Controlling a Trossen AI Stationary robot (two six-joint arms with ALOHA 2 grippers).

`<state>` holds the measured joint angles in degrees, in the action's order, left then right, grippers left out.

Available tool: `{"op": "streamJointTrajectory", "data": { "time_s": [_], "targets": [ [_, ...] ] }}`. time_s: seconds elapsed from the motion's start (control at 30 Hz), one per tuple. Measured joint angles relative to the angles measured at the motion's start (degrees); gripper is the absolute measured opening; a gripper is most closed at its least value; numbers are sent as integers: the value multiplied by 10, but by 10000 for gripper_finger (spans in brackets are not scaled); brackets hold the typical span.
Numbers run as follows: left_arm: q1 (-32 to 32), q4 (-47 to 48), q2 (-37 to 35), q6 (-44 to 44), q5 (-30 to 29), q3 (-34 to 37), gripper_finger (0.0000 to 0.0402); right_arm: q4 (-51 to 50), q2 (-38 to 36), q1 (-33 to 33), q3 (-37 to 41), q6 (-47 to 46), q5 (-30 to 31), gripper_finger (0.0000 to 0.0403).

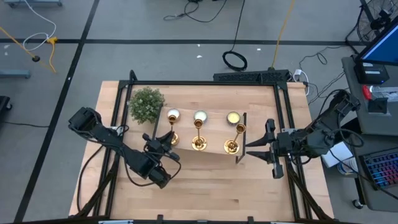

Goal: Pick & Place candle stick holders
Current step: Put the gold candle holder on the shelf

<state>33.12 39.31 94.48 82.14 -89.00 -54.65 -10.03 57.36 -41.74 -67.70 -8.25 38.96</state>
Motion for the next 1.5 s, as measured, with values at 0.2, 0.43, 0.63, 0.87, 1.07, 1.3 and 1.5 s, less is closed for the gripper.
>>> {"op": "streamJointTrajectory", "data": {
  "time_s": [0.2, 0.43, 0.63, 0.87, 1.07, 1.3, 1.5],
  "targets": [
    [0, 0, 0, 3, 4, 0, 31, 0, 0, 0, 0, 0, 0, 95],
    [0, 2, 0, 0, 15, 0, 23, 0, 0, 0, 0, 1, 2, 95],
    [0, 4, 0, -2, 23, -1, 32, -1, -2, 0, 0, 4, 2, 95],
    [0, 7, 0, -7, 56, -1, 37, 0, -6, 0, 0, 4, 3, 95],
    [0, 16, -1, -7, 62, -1, 39, 0, -6, 0, 0, 6, 5, 95],
    [1, 39, -25, -8, 71, 0, 39, -1, -6, 0, 0, 10, 17, 95],
    [1, 43, -45, -32, 71, 0, 40, 0, -10, 0, 0, 15, 17, 95]
  ]
}}
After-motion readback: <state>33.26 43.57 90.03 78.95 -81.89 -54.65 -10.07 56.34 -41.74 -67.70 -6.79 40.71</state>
